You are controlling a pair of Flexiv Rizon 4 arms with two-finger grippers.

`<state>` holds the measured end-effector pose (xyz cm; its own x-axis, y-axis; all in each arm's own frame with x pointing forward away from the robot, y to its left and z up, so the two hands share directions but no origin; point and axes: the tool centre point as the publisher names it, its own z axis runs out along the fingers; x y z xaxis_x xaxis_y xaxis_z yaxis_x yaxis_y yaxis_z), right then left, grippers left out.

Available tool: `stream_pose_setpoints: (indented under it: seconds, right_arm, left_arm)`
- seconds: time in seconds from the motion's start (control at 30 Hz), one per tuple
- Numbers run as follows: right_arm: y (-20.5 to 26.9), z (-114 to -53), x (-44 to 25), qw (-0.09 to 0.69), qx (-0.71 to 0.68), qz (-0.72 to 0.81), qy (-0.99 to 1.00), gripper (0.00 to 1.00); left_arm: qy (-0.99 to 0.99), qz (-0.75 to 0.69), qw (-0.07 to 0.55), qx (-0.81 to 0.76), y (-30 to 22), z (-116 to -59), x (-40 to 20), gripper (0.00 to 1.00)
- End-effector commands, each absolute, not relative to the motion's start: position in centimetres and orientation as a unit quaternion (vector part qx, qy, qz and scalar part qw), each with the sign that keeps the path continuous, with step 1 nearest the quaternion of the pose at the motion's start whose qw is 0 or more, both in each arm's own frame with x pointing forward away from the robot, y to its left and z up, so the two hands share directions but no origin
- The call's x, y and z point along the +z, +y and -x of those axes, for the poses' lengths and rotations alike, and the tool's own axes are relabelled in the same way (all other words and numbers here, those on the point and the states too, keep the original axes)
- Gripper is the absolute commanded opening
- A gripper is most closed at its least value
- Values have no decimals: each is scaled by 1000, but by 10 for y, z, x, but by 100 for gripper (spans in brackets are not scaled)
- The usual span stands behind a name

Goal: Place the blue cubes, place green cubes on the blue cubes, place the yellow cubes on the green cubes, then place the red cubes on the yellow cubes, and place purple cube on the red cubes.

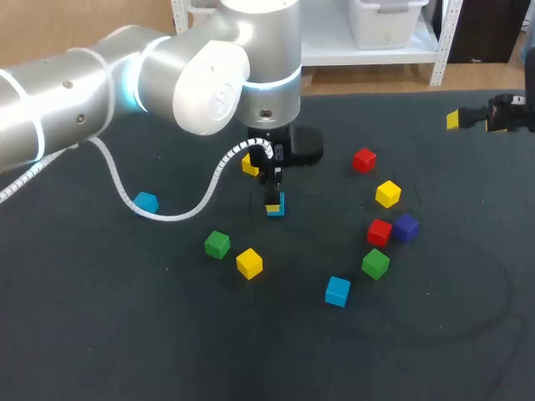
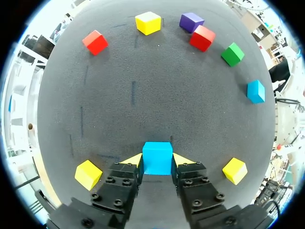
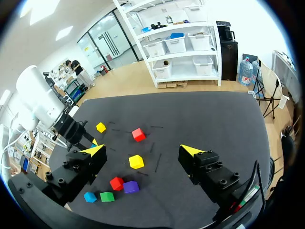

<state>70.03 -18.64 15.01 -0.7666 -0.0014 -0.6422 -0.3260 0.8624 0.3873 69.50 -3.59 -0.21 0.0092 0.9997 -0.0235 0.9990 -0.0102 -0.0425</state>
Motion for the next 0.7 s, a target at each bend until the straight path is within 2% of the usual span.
stream_pose_setpoints:
  seconds: [0.03, 0.3, 0.33, 0.37, 0.4, 0.47, 0.5, 0.53, 0.57, 0.7]
  right_arm:
    - [-186, -700, 150, 330, 244, 89, 907, 100]
    - [-186, -700, 150, 330, 244, 89, 907, 100]
    - [-186, -700, 150, 330, 244, 89, 907, 100]
    - [-186, -700, 150, 330, 244, 89, 907, 100]
    - [-186, -700, 150, 330, 244, 89, 907, 100]
    - [-186, -700, 150, 330, 244, 89, 907, 100]
    - [-186, -700, 150, 330, 244, 89, 907, 100]
    - [-186, -700, 150, 330, 244, 89, 907, 100]
    - [-186, -700, 150, 330, 244, 89, 907, 100]
    - [-186, -700, 150, 330, 244, 89, 907, 100]
  left_arm:
    - [-702, 711, 8, 23, -36, -696, -3, 0]
    - [-701, 713, 12, 24, -36, -696, -3, 0]
    - [-701, 713, 13, 25, -36, -696, -3, 8]
    - [-701, 713, 14, 25, -36, -696, -3, 28]
    - [-701, 713, 15, 25, -36, -696, -3, 40]
    - [-700, 713, 15, 26, -36, -696, -3, 49]
    - [-700, 713, 16, 27, -36, -696, -3, 63]
    - [-700, 713, 16, 28, -36, -696, -3, 87]
    - [-700, 713, 16, 29, -37, -696, -3, 100]
    - [-700, 714, 14, 31, -37, -696, -1, 100]
